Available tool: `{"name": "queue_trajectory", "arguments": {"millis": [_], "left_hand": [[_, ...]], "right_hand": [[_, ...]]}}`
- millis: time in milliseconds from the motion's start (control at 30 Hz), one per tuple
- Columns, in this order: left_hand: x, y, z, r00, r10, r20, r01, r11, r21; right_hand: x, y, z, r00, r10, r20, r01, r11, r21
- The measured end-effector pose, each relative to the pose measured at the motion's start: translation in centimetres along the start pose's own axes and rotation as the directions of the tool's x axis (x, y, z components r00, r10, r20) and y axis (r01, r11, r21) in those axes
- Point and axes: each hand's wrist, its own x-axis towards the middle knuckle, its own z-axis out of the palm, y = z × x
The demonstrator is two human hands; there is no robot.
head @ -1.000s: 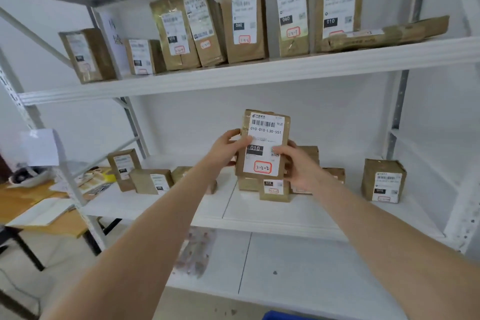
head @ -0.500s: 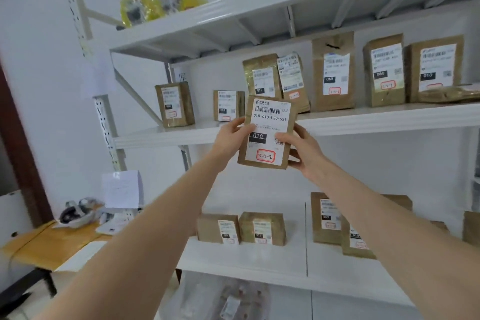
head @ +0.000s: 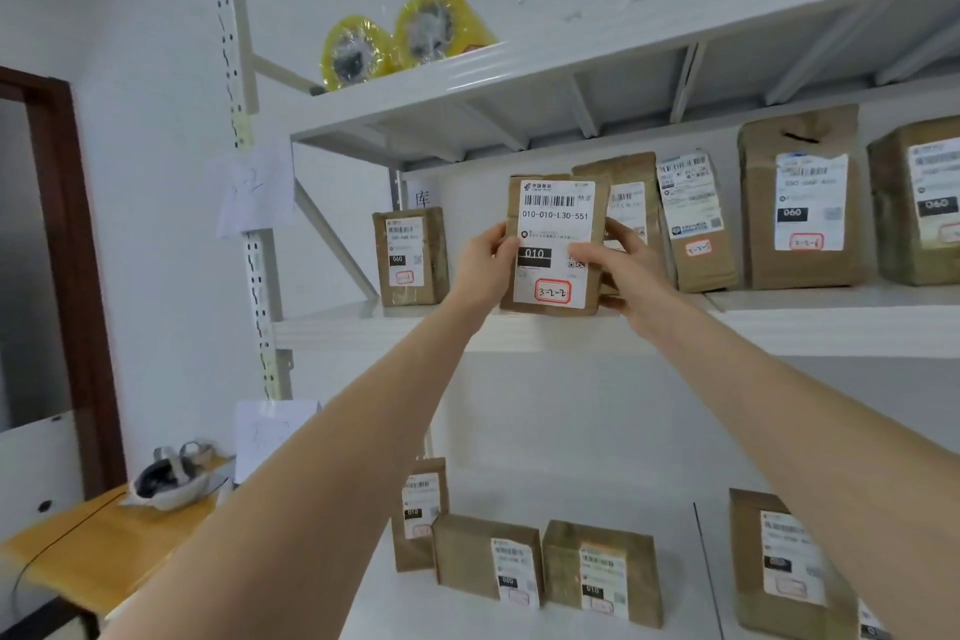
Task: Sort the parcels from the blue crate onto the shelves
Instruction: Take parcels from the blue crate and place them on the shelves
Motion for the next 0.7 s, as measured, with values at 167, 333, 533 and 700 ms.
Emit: {"name": "queue_trajectory", "arguments": {"millis": [167,333,533,700], "left_hand": [[4.7,-3.0,-1.1,0.999,-0.013,-0.052,0.015,0.999,0.035],[8.1,-6.5,-1.9,0.993,-0.064,-0.104,0.063,0.998,-0.016],[12.0,-10.3,-4.8,0.993,-0.067,-0.096,0.062,0.997,-0.056],[15.5,-12.9,-9.1,1.000,0.007,-0.026,-0.008,0.999,-0.042]], "right_hand": [[3.9,0.6,2.9,1.000,0.005,-0.013,-0.005,1.000,0.008],[6.8,2.4,5.5,0.999,-0.003,-0.039,0.003,1.000,-0.011],[10.0,4.5,9.9,0.995,-0.028,-0.097,0.022,0.998,-0.062],[11.7,5.7,14.9,0.986,-0.059,-0.154,0.045,0.994,-0.096]]}}
